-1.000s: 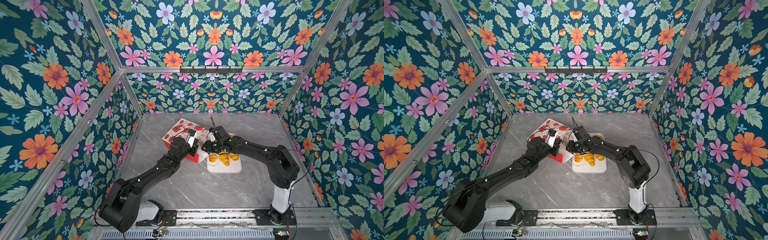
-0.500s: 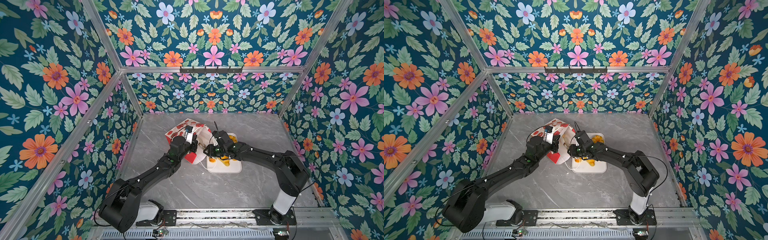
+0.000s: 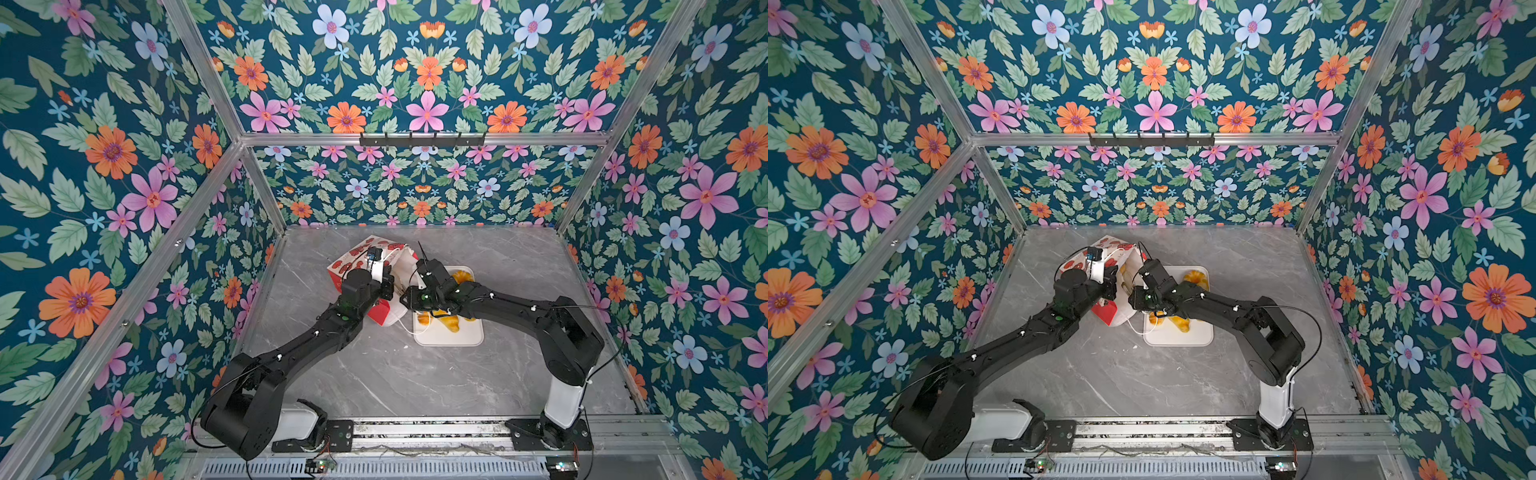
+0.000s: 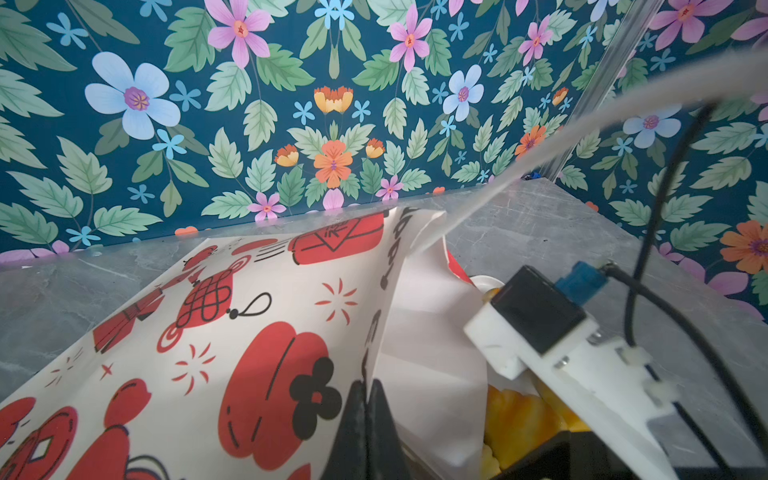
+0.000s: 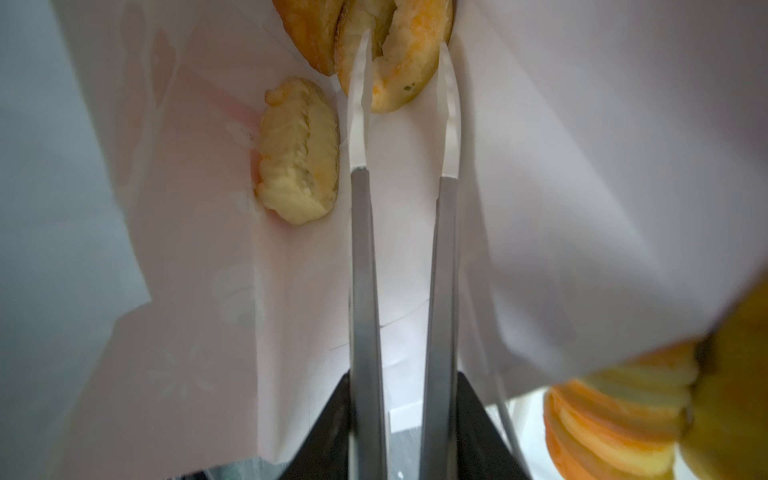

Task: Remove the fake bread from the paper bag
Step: 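Pinch the seeded ring bread inside the bag with the tongs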

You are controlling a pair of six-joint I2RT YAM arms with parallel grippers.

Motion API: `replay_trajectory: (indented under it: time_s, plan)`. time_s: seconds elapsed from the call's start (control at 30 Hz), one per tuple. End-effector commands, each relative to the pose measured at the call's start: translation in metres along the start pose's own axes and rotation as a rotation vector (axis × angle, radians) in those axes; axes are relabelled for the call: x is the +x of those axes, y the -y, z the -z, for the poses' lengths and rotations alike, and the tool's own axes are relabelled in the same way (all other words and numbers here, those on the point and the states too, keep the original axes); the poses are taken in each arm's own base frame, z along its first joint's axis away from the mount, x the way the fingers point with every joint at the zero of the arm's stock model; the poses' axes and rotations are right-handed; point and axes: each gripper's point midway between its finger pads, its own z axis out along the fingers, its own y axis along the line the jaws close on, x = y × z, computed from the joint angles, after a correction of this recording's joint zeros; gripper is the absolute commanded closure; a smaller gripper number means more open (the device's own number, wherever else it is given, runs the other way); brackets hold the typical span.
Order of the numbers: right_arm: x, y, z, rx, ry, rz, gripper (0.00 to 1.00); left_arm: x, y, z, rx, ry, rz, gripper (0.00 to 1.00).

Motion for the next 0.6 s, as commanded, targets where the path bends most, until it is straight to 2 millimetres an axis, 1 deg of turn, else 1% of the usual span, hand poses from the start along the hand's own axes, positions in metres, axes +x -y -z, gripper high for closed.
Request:
replay_trajectory:
  time_s: [0.0,0.33,0.57]
  plan:
    - [-0.012,-0.007,-0.004,-0.014,0.031,-0.009,0.64,-0.010,0.005,0.000,0.025,0.041,0.026,1.00]
    - [-0.015,-0.001,-0.023,0.019,0.004,-0.018,0.63,-0.008,0.010,0.001,0.042,0.041,0.028,1.00]
    - [-0.015,0.000,-0.031,0.024,-0.012,-0.026,0.68,-0.009,0.012,0.001,0.051,0.048,0.036,1.00]
